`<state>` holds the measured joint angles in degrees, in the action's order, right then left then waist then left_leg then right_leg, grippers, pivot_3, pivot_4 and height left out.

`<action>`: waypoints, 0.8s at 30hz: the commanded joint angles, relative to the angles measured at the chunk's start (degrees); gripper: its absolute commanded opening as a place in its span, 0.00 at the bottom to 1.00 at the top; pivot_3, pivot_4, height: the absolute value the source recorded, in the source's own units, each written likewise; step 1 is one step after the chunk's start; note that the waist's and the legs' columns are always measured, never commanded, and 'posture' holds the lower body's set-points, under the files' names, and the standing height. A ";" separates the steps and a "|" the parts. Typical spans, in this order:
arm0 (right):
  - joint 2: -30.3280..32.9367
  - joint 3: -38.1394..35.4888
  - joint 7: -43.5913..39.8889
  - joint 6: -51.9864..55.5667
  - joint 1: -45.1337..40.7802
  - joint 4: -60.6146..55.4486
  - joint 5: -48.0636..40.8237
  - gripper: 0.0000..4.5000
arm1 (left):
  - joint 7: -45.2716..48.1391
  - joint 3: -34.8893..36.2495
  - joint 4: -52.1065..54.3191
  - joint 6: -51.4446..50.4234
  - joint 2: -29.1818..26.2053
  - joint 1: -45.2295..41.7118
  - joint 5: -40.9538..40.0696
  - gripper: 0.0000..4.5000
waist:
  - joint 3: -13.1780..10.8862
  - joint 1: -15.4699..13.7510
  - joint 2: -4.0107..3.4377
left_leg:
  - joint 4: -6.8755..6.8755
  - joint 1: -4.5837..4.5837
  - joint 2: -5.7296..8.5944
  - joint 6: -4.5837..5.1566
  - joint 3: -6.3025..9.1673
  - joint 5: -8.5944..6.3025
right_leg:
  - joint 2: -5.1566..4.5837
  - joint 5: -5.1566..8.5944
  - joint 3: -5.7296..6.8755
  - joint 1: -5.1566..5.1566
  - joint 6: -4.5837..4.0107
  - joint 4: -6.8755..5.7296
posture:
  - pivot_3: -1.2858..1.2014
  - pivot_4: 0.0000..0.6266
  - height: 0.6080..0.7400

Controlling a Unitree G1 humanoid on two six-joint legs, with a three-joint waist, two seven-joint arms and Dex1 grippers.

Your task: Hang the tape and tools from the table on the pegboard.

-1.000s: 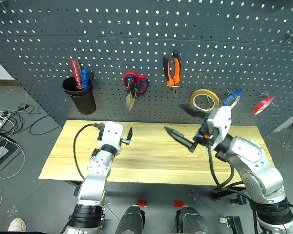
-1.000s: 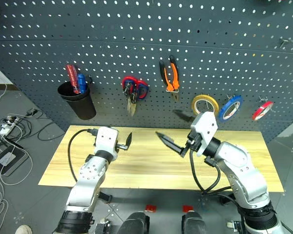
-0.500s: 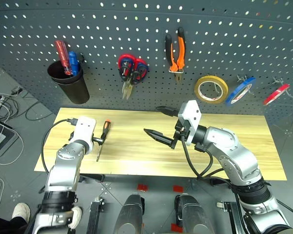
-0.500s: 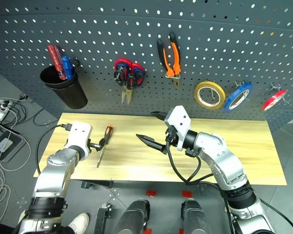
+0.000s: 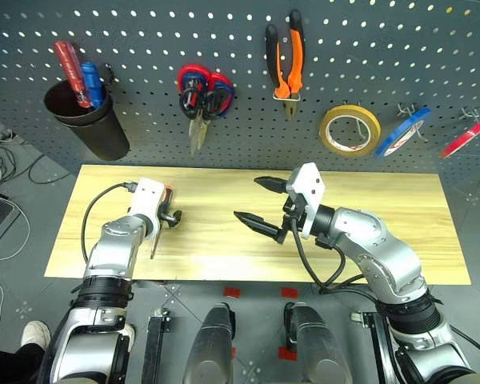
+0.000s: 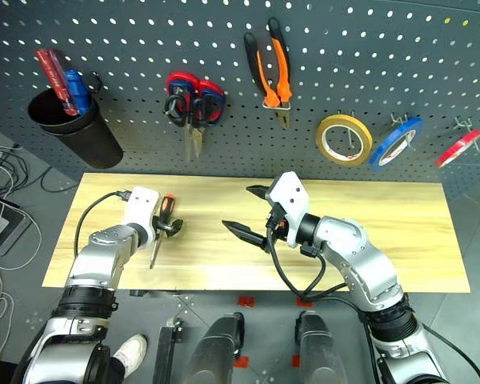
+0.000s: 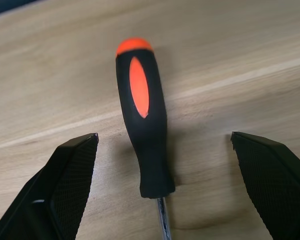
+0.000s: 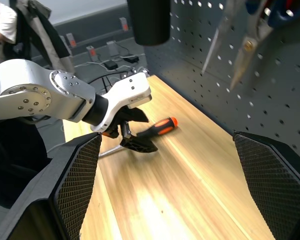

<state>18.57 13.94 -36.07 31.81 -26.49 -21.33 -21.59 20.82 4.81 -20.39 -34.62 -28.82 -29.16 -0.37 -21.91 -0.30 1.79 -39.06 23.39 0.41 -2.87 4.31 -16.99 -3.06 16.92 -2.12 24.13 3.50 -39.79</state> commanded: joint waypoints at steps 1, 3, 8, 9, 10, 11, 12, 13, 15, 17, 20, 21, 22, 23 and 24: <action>-0.55 -1.33 0.58 0.48 -0.14 -3.09 -1.25 1.00 | 0.30 0.40 -2.18 0.43 -1.14 -0.63 0.04 1.00 | -0.07 0.20 0.00 | -0.02 0.05 0.01 -0.05 -0.01 0.03 | -0.01 0.00 0.00 0.07 0.00 -0.15 | 0.55 0.72 1.00; -0.66 -1.59 0.66 0.69 -0.08 -3.00 -1.29 1.00 | 0.65 0.26 -2.97 0.80 -1.26 -0.98 -0.12 0.91 | -0.08 0.32 -0.01 | -0.02 0.05 0.00 -0.11 -0.02 0.06 | -0.03 0.00 0.01 0.07 0.00 -0.13 | 0.55 0.72 1.00; -0.42 -1.72 0.06 0.54 -0.18 -2.30 -0.87 1.00 | 1.04 0.23 -4.06 1.56 -1.23 -1.90 -0.28 0.59 | -0.40 0.39 0.00 | -0.01 0.05 0.00 -0.10 -0.02 0.06 | -0.02 0.00 0.01 0.09 0.00 -0.08 | 0.55 0.73 1.00; -0.40 -1.78 -0.02 0.48 -0.21 -2.16 -0.84 1.00 | 0.99 0.29 -4.38 1.74 -1.23 -2.14 -0.26 0.52 | -0.49 0.39 0.01 | -0.01 0.05 0.00 -0.10 -0.03 0.06 | -0.02 0.00 0.00 0.09 0.00 -0.08 | 0.55 0.73 1.00; -0.40 -1.94 -0.12 0.41 -0.30 -1.98 -0.89 1.00 | 0.95 0.33 -4.76 1.90 -1.25 -2.49 -0.24 0.46 | -0.57 0.39 0.02 | -0.01 0.05 0.00 -0.10 -0.03 0.06 | -0.02 0.00 0.00 0.10 0.00 -0.08 | 0.55 0.72 1.00; -0.38 -2.10 -0.21 0.37 -0.39 -1.86 -0.93 1.00 | 0.93 0.32 -5.03 1.97 -1.27 -2.75 -0.20 0.39 | -0.58 0.39 0.02 | -0.01 0.05 0.00 -0.10 -0.03 0.06 | -0.02 0.00 0.00 0.11 0.00 -0.08 | 0.55 0.72 1.00; -0.39 -2.17 -0.34 0.22 -0.50 -1.63 -0.91 1.00 | 0.94 0.29 -5.39 2.14 -1.27 -2.97 -0.18 0.31 | -0.60 0.39 0.02 | -0.01 0.05 0.00 -0.11 -0.04 0.06 | -0.02 0.00 0.00 0.11 0.00 -0.09 | 0.55 0.72 1.00; -0.41 -2.22 -0.45 0.13 -0.57 -1.49 -0.88 1.00 | 0.95 0.26 -5.64 2.26 -1.26 -3.12 -0.17 0.24 | -0.60 0.39 0.02 | -0.01 0.05 0.00 -0.13 -0.03 0.07 | -0.02 0.00 0.00 0.12 0.00 -0.09 | 0.55 0.72 1.00; -0.51 -2.43 -0.63 -0.15 -0.79 -1.16 -0.83 1.00 | 0.90 0.26 -5.87 2.40 -1.17 -3.30 -0.21 0.19 | -0.61 0.39 0.02 | 0.00 0.06 0.00 -0.13 -0.03 0.07 | -0.02 0.00 0.00 0.12 0.00 -0.07 | 0.55 0.71 1.00; -0.63 -2.48 -0.73 -0.49 -0.96 -0.75 -0.72 1.00 | 0.85 0.23 -6.23 2.65 -1.07 -3.45 -0.22 0.19 | -0.61 0.38 0.03 | 0.01 0.06 0.00 -0.14 -0.03 0.08 | -0.02 0.00 0.01 0.12 0.00 -0.05 | 0.55 0.70 1.00; -0.62 -2.79 -1.14 -1.29 -1.10 -0.40 -0.88 1.00 | 1.12 -0.55 -3.50 2.40 -0.47 -2.20 -0.19 0.19 | -0.60 0.38 0.03 | 0.01 0.06 -0.01 -0.16 -0.02 0.09 | -0.03 0.00 0.01 0.13 0.00 0.00 | 0.55 0.67 1.00; -0.62 -2.83 -1.26 -1.56 -1.10 -0.23 -0.92 1.00 | 1.13 -0.77 -2.88 2.57 -0.37 -1.87 -0.09 0.19 | -0.60 0.38 0.03 | 0.01 0.06 -0.02 -0.17 -0.02 0.09 | -0.03 0.00 0.01 0.13 0.00 0.00 | 0.55 0.67 1.00; -0.53 -3.00 -1.40 -1.71 -1.08 -0.29 -1.11 1.00 | 1.18 -1.19 -1.33 3.08 -0.43 -1.12 0.20 0.19 | -0.60 0.38 0.03 | 0.01 0.06 -0.04 -0.17 -0.02 0.09 | -0.04 0.00 0.00 0.13 0.00 0.02 | 0.55 0.66 1.00; -0.39 -3.29 -1.55 -1.80 -1.03 -0.39 -1.34 1.00 | 1.47 -2.04 0.85 3.99 -0.72 0.04 0.80 0.19 | -0.60 0.39 0.03 | 0.02 0.07 -0.05 -0.18 -0.02 0.10 | -0.05 0.00 0.01 0.13 0.00 0.03 | 0.55 0.64 1.00; -0.20 -3.72 -1.72 -1.97 -0.94 -0.49 -1.56 1.00 | 1.46 -2.81 3.56 4.70 -1.09 1.64 1.55 0.19 | -0.59 0.40 0.04 | 0.03 0.08 -0.06 -0.19 -0.02 0.11 | -0.06 0.00 0.00 0.14 0.00 0.08 | 0.56 0.62 1.00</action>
<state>18.32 12.00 -37.02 31.43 -27.58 -20.04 -21.65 22.00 3.17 -21.18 -31.66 -29.29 -29.42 0.05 -22.51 0.10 1.83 -39.02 23.51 0.33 -3.09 4.31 -16.86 -3.13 16.92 -2.12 24.28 3.50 -39.64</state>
